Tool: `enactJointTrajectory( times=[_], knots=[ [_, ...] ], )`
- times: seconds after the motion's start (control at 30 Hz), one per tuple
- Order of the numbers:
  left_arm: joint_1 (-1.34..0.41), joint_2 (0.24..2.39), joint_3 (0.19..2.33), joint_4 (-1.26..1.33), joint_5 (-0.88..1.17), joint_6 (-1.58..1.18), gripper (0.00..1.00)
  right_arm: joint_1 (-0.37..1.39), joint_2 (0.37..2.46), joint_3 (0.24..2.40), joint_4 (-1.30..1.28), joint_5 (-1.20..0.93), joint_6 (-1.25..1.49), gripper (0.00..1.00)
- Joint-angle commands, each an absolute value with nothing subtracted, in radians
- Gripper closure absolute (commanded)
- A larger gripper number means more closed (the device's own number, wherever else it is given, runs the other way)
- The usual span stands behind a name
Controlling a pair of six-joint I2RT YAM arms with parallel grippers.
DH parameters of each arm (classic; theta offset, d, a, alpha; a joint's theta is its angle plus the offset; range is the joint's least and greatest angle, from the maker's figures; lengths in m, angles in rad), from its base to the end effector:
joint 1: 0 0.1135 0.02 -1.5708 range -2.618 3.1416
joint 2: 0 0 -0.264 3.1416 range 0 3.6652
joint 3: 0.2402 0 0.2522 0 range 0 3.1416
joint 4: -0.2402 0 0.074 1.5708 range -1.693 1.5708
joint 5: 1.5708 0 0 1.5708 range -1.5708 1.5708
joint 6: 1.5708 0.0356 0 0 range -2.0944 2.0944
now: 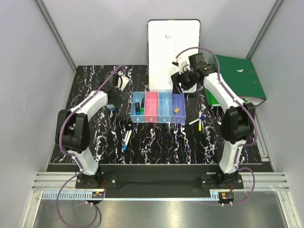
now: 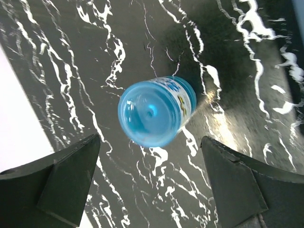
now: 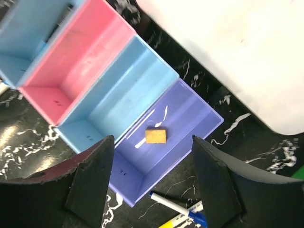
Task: Sort the stationery into containers
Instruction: Place the stationery in the storage box, then pick up the stationery from the center of the board.
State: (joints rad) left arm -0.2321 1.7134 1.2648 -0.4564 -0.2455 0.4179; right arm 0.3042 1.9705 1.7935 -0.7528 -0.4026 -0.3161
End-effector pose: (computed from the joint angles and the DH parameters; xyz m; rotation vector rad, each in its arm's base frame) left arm 0.3633 -0.0770 0.2373 0.6902 2.3790 0.3834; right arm 0.4140 0.1446 0.2871 -0.9081 2.2885 0.4964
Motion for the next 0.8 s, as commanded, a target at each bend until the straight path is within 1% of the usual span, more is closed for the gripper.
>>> enactJointTrajectory(
  times=[0.0,0.23,0.47,0.77],
  knots=[
    [-0.199,1.779,1.353,-0.414,-0.201,0.383,0.07,0.318,1.815,1.844,-0.741,-0.414,-0.296,0.26],
    [-0.179,1.89,1.451,-0.44,-0.138,0.408,0.09,0.318,1.746,1.799,-0.742,-0.434,-0.272,0.26],
    [-0.163,1.925,1.48,-0.479,-0.042,0.433,0.1,0.318,1.707,1.775,-0.744,-0.439,-0.265,0.25],
    [-0.114,1.947,1.511,-0.543,-0.012,0.405,0.12,0.318,1.694,1.77,-0.746,-0.443,-0.259,0.25]
  ],
)
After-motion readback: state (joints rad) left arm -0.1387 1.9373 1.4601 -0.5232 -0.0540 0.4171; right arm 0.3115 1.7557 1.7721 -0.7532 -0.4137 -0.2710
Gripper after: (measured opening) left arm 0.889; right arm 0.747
